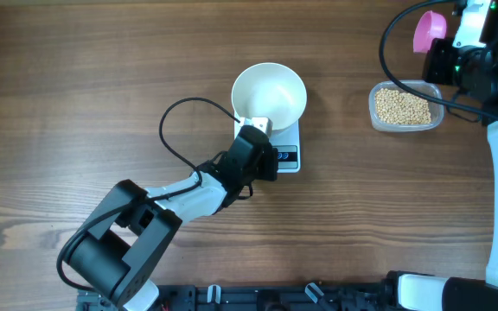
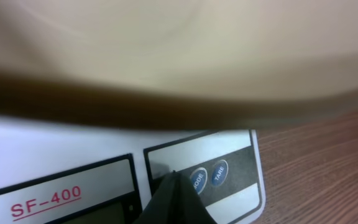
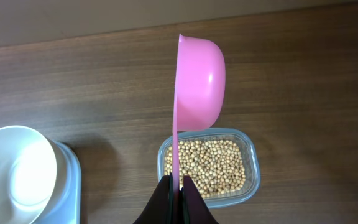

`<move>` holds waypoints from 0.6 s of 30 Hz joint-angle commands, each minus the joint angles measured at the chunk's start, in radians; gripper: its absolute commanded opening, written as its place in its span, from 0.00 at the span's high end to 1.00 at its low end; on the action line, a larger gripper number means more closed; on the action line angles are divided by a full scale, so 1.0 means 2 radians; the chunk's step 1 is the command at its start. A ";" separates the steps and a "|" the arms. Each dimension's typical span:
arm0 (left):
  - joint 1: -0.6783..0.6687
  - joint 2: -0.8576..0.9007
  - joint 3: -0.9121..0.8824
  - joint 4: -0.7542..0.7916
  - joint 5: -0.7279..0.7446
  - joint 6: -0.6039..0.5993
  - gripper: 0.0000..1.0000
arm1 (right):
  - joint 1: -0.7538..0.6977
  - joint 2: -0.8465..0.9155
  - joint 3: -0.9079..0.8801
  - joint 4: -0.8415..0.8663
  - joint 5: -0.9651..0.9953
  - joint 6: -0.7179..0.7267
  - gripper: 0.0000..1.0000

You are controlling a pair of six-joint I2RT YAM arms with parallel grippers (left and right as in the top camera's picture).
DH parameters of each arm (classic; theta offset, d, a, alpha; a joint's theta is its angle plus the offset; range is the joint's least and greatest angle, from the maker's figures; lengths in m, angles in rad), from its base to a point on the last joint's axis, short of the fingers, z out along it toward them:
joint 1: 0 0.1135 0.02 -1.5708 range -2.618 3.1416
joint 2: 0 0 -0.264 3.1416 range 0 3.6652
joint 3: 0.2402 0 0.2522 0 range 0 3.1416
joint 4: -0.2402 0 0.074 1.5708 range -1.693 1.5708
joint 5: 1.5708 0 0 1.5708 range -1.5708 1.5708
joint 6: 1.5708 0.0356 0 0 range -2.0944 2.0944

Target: Scoop item into bowl and weigh 150g on scale

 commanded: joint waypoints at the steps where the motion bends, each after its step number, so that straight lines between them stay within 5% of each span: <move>1: 0.002 0.011 -0.001 -0.001 -0.020 -0.005 0.96 | -0.002 0.004 0.005 0.003 0.003 -0.009 0.96; 18: 0.006 0.016 -0.001 -0.001 0.012 -0.005 0.96 | -0.002 0.004 0.005 0.001 0.003 -0.008 0.96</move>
